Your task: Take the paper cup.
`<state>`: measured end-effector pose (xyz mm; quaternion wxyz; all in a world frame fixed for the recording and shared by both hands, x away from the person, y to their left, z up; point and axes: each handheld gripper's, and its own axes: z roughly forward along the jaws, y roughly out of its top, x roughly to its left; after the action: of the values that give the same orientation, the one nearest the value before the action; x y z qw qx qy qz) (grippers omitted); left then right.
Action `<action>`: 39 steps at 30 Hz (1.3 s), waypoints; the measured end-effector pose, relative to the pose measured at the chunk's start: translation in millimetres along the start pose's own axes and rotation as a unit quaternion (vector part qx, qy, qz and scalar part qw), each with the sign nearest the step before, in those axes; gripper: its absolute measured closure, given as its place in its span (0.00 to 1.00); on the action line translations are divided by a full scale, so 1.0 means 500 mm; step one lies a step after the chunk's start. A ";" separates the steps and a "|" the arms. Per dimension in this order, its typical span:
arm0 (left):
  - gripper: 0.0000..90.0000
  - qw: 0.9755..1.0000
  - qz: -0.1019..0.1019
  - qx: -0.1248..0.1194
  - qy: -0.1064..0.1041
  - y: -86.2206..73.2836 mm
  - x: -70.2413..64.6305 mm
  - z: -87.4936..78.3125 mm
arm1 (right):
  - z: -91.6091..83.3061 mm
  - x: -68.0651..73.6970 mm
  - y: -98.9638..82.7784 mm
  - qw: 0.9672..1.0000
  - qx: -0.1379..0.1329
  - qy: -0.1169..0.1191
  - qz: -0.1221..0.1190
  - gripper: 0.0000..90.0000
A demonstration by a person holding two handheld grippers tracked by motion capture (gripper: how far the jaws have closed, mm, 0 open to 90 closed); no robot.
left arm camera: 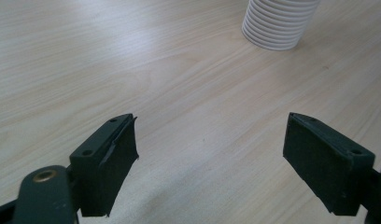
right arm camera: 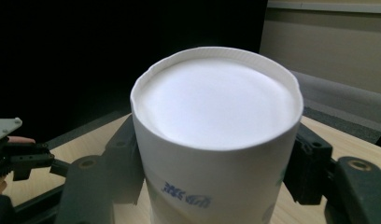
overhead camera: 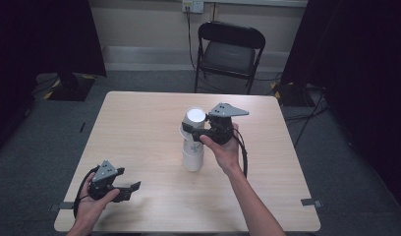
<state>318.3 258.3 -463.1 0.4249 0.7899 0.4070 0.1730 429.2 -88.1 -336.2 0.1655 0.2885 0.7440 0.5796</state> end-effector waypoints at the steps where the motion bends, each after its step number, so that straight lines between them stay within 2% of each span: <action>1: 0.19 1.000 -0.001 0.002 0.000 0.000 0.000 0.000 | -0.002 0.001 0.002 1.000 -0.005 -0.001 0.000 0.38; 3: 0.19 1.000 0.002 0.003 0.002 0.000 0.000 0.001 | -0.013 0.000 0.011 1.000 -0.019 -0.001 0.003 0.38; 8: 0.19 1.000 -0.002 0.004 -0.001 0.000 -0.002 0.003 | -0.025 0.000 0.020 1.000 -0.022 -0.001 0.001 0.38; 10: 0.19 1.000 0.006 0.004 -0.002 0.001 -0.002 0.002 | -0.029 -0.001 0.021 1.000 -0.024 -0.001 0.003 0.38; 17: 0.19 1.000 0.016 -0.008 -0.005 0.001 -0.005 -0.002 | -0.063 -0.004 0.027 1.000 -0.028 -0.013 0.000 0.38; 18: 0.19 1.000 0.014 -0.008 -0.007 0.002 -0.006 -0.001 | -0.068 -0.003 0.027 0.999 -0.028 -0.020 -0.003 0.38; 21: 0.18 1.000 0.010 -0.005 -0.011 0.002 -0.008 0.002 | -0.082 -0.001 0.028 0.999 -0.030 -0.021 -0.004 0.38; 25: 0.18 1.000 0.015 -0.003 -0.007 0.002 -0.010 0.002 | -0.107 -0.001 0.019 0.999 -0.018 -0.031 -0.009 0.38; 29: 0.18 1.000 0.008 -0.002 -0.009 0.001 -0.012 0.004 | -0.129 -0.012 0.004 0.999 -0.018 -0.038 0.004 0.38; 32: 0.18 1.000 0.006 -0.010 -0.012 0.002 -0.014 0.002 | -0.140 -0.015 -0.004 0.999 -0.016 -0.041 0.007 0.38; 34: 0.20 1.000 0.012 -0.009 -0.008 0.003 -0.017 0.001 | -0.152 -0.017 -0.010 0.999 -0.017 -0.043 0.009 0.38; 39: 0.20 0.999 0.011 -0.023 -0.019 0.005 -0.026 0.002 | -0.172 -0.019 -0.027 0.999 -0.007 -0.045 0.019 0.38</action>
<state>312.6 246.8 -460.5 0.4491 0.7871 0.3862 0.1721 383.3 -162.1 -326.5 0.1894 0.3272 0.7260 0.5744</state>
